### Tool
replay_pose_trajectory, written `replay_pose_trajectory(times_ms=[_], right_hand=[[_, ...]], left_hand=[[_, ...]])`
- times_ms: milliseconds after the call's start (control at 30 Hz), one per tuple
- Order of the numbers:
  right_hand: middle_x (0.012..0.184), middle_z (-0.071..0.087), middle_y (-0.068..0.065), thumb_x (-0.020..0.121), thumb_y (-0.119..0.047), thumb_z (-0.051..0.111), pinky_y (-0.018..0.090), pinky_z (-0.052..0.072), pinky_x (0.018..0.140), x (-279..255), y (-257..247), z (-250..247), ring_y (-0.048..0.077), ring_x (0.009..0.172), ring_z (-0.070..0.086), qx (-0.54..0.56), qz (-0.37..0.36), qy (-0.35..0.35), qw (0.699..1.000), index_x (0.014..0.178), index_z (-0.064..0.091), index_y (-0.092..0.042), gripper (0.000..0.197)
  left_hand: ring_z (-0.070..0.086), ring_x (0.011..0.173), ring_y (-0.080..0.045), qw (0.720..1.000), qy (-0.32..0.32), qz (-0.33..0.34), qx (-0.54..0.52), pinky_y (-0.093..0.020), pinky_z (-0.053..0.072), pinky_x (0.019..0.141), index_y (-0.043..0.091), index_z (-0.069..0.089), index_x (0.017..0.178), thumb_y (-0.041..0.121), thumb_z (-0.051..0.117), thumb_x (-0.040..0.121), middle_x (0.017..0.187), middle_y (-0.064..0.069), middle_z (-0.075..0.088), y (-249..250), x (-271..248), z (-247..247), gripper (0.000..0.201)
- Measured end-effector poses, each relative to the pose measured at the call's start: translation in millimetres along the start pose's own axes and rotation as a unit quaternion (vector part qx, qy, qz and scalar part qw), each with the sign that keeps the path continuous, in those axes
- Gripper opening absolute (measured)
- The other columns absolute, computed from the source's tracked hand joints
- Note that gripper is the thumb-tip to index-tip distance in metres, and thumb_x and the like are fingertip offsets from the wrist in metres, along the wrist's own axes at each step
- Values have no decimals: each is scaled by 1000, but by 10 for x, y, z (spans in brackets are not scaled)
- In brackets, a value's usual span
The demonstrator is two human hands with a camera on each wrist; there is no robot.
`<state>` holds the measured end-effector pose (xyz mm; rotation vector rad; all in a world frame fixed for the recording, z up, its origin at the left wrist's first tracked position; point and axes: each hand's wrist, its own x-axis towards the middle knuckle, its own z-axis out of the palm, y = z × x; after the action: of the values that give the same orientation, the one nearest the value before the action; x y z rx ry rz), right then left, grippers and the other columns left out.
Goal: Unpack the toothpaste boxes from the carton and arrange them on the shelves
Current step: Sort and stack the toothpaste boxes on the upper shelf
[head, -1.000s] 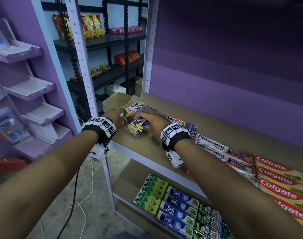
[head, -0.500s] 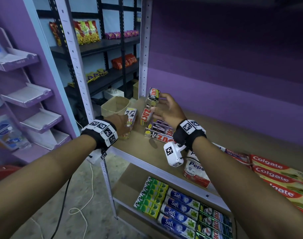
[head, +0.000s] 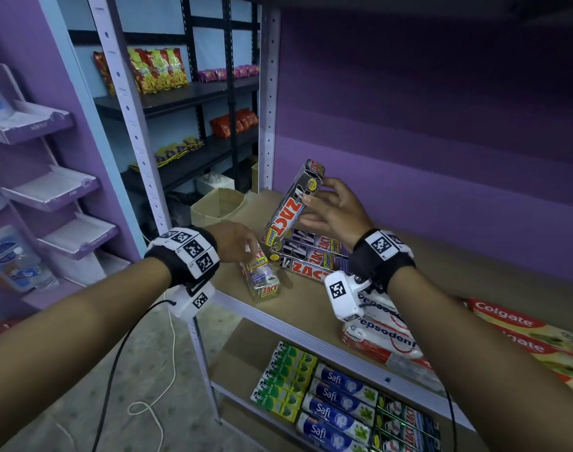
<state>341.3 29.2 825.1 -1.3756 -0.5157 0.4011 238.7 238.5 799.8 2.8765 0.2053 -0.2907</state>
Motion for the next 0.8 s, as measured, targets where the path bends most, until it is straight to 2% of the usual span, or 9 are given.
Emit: replay_pose_trajectory(times_ms=[133, 233, 300, 400, 567, 700, 767, 800], right_hand=[[117, 69, 6, 88, -18, 73, 30, 60, 70, -53, -71, -106, 28, 86, 75, -21, 0, 0, 1000, 125, 52, -18, 42], [120, 67, 6, 89, -20, 72, 29, 60, 69, -95, -118, -194, 28, 86, 75, -32, 7, -2, 999, 128, 50, -18, 45], [122, 66, 7, 89, -19, 72, 30, 60, 70, -119, -129, -244, 28, 86, 75, -36, 13, -2, 999, 129, 50, -17, 47], [120, 67, 8, 88, -18, 73, 30, 60, 69, -159, -113, -317, 29, 85, 75, -42, 19, 0, 999, 128, 51, -16, 45], [120, 67, 10, 88, -21, 73, 35, 61, 75, -199, -103, -419, 29, 87, 75, -67, 25, 3, 997, 128, 51, -16, 46], [118, 68, 9, 88, -21, 74, 32, 61, 72, -246, -105, -466, 30, 85, 75, -77, 32, 6, 996, 129, 51, -15, 47], [114, 70, 8, 88, -23, 74, 31, 61, 70, -272, -116, -493, 30, 83, 75, -84, 33, 1, 996, 126, 53, -16, 44], [113, 70, 8, 88, -23, 74, 32, 61, 70, -284, -125, -506, 31, 82, 75, -89, 33, -1, 996, 125, 54, -16, 43]], left_hand=[[54, 118, -25, 999, 46, 8, -14, -29, 42, 99, 18, 61, 128, 28, 65, 92, 123, -9, 58, -187, 105, -34, 38], [47, 130, -23, 999, 29, 1, -46, -20, 32, 102, 19, 54, 138, 27, 63, 94, 141, -6, 52, -262, 173, 28, 46], [45, 132, -21, 997, 3, -6, -71, -22, 31, 107, 20, 49, 141, 28, 62, 95, 146, -3, 47, -302, 213, 63, 49], [49, 128, -22, 995, -8, -3, -97, -31, 35, 111, 18, 49, 140, 28, 64, 94, 143, -4, 50, -361, 277, 99, 50], [54, 120, -19, 994, -5, -23, -110, -33, 40, 108, 24, 56, 130, 43, 73, 84, 133, 1, 58, -426, 282, 85, 52], [54, 119, -19, 992, -20, -35, -116, -33, 42, 106, 30, 63, 118, 51, 77, 76, 128, 1, 59, -453, 239, 131, 49], [54, 114, -16, 991, -21, -47, -126, -28, 44, 99, 35, 65, 111, 57, 78, 71, 121, 4, 58, -457, 200, 178, 47], [55, 109, -14, 989, -22, -50, -138, -24, 45, 90, 36, 66, 108, 58, 79, 70, 116, 4, 58, -450, 179, 201, 46]])
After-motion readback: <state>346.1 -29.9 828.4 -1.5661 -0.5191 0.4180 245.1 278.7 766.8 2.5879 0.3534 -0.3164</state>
